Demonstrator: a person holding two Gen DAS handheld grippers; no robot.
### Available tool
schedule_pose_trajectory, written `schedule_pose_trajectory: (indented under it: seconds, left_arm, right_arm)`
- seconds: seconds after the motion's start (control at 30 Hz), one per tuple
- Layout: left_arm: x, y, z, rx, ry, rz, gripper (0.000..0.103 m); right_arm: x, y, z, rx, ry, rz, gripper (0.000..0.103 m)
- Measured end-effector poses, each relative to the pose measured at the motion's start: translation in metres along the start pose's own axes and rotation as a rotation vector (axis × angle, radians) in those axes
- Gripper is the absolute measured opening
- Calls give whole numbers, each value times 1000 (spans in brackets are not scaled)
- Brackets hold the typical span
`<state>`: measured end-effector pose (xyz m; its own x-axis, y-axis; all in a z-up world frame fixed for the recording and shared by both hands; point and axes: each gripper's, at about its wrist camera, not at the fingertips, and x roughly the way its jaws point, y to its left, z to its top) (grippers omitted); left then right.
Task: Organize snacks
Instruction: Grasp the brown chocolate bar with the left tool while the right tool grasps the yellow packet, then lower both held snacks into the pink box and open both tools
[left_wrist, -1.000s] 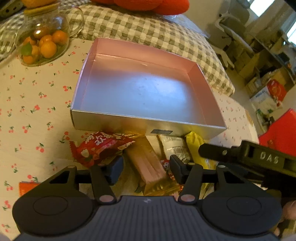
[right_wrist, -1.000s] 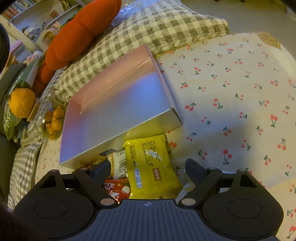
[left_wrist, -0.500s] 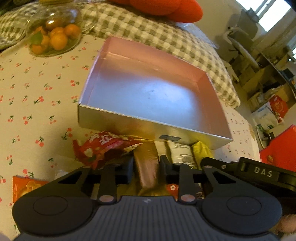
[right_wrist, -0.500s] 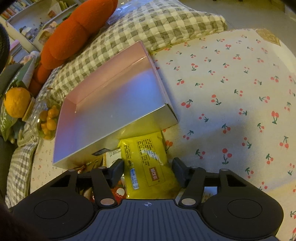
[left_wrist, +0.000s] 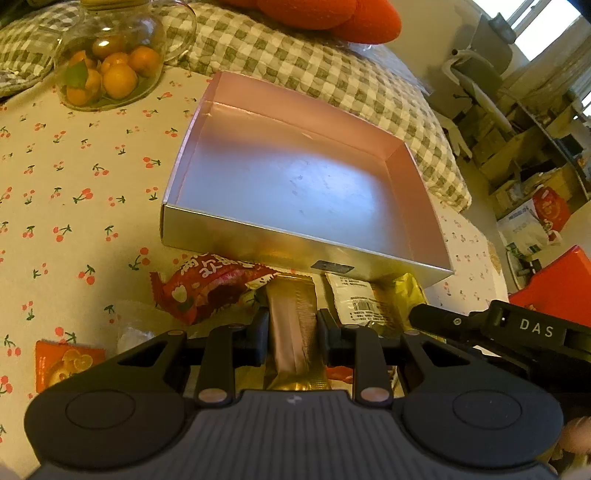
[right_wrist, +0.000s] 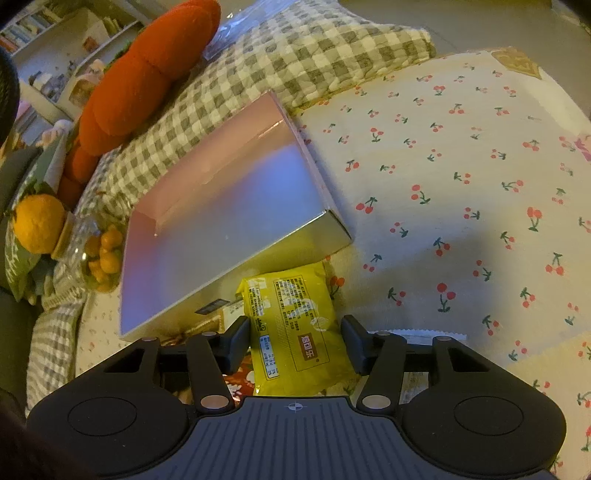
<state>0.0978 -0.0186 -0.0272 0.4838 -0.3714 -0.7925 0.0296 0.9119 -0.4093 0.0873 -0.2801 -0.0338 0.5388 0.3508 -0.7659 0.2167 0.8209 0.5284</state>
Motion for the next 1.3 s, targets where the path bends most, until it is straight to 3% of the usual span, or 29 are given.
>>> schedule_pose_trajectory:
  seconds: [0.37,0.57,0.8,0.93,1.3]
  left_arm:
    - [-29,-3,4,-9,-35,-56,24]
    - [-44,-7,7,-15,-74,-89,24]
    - [-47,-5,27,-4,-157,-73,24]
    - [-39,-3,45,21,-177,-87,24]
    - [15,3,63,140,-218,-14,24]
  right_arm:
    - [-26,8,2,39,-53,45,53]
    - [-37,18,10,73,-129,92,53]
    - [-33,30,19,75,-184,122,53]
    - [-27,33,27,64,-214,128,53]
    - [20,39,50,-16,-224,76,53]
